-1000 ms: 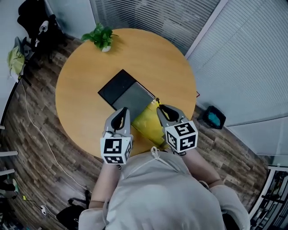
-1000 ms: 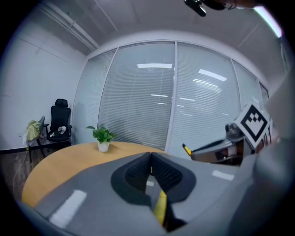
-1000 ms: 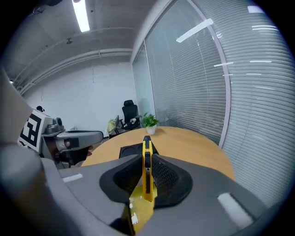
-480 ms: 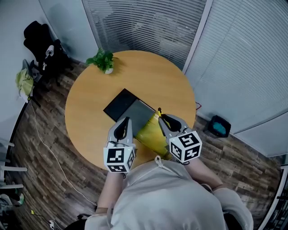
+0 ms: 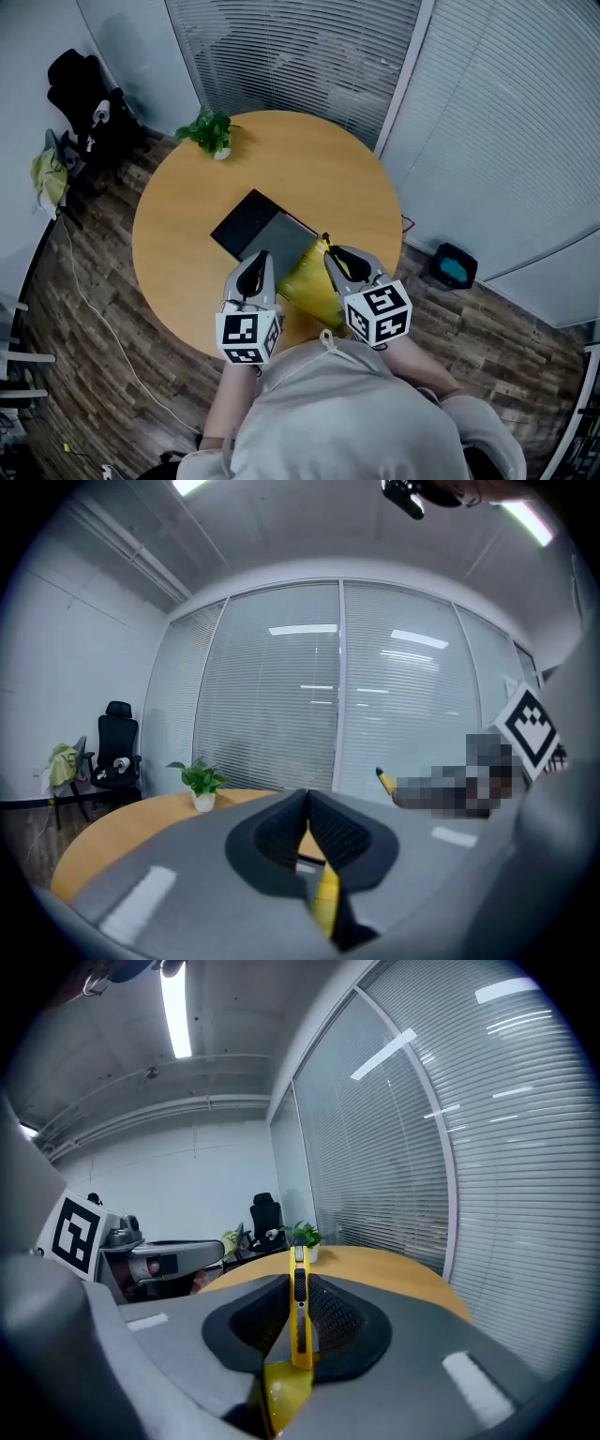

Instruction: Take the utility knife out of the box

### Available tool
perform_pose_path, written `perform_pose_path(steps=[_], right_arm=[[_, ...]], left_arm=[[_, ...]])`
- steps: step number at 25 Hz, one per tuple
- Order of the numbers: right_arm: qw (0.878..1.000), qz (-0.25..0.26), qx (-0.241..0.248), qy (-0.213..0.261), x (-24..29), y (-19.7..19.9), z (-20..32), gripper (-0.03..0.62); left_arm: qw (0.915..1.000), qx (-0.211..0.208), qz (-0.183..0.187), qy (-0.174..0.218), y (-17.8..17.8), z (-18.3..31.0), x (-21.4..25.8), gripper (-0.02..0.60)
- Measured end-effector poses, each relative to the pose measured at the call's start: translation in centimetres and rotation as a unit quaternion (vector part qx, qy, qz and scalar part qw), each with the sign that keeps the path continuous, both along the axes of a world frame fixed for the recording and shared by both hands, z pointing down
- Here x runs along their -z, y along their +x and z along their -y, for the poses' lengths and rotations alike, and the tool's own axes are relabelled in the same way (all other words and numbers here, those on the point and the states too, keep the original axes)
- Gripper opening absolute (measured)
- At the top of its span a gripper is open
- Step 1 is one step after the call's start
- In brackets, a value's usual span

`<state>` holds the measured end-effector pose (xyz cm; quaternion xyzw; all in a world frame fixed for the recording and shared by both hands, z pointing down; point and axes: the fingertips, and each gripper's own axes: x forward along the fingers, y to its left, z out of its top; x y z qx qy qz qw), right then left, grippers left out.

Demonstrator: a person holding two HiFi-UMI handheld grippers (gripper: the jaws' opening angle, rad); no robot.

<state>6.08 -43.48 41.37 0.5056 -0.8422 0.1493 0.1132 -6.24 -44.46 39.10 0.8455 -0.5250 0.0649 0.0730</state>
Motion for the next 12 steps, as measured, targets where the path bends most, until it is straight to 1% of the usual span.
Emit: perform_pose_path(steps=[12], right_arm=[[1.000,-0.003,-0.004,-0.004,-0.45,0.26,-0.19,0.063]], left_arm=[[0.9999,-0.001,-0.009,-0.012,0.26,-0.12,-0.87,0.006]])
